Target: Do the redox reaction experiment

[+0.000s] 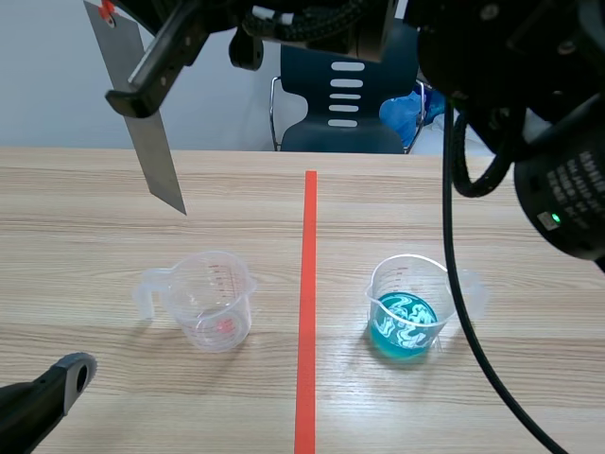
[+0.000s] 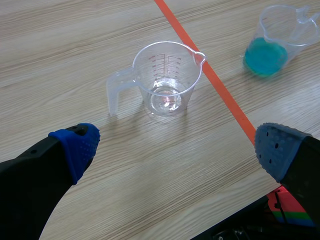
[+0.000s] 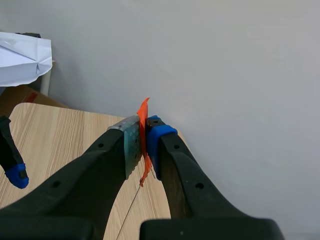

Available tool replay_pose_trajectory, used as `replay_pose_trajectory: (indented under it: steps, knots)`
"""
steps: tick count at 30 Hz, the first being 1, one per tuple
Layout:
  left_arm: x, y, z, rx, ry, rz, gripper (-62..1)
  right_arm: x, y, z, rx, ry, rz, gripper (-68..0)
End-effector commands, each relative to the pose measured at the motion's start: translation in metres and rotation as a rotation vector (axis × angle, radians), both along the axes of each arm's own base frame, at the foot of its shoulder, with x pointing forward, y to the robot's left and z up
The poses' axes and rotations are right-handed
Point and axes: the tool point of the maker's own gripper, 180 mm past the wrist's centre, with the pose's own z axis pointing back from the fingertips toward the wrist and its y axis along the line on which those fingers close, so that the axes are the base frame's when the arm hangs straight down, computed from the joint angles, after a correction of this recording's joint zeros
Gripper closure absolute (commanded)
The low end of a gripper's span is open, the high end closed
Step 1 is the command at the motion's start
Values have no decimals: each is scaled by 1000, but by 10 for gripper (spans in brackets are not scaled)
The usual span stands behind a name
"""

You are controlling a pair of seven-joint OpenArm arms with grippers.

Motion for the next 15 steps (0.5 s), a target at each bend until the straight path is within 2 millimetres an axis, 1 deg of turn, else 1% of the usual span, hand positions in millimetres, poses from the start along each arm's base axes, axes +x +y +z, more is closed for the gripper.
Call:
replay_pose_trajectory:
  steps: [1, 15]
  knots:
    - [2, -2, 4, -19, -16, 3, -623, 0, -4, 10, 14, -26, 6, -11]
    - [2, -2, 4, -19, -16, 3, -623, 9, -26, -10, -47, 24, -30, -10]
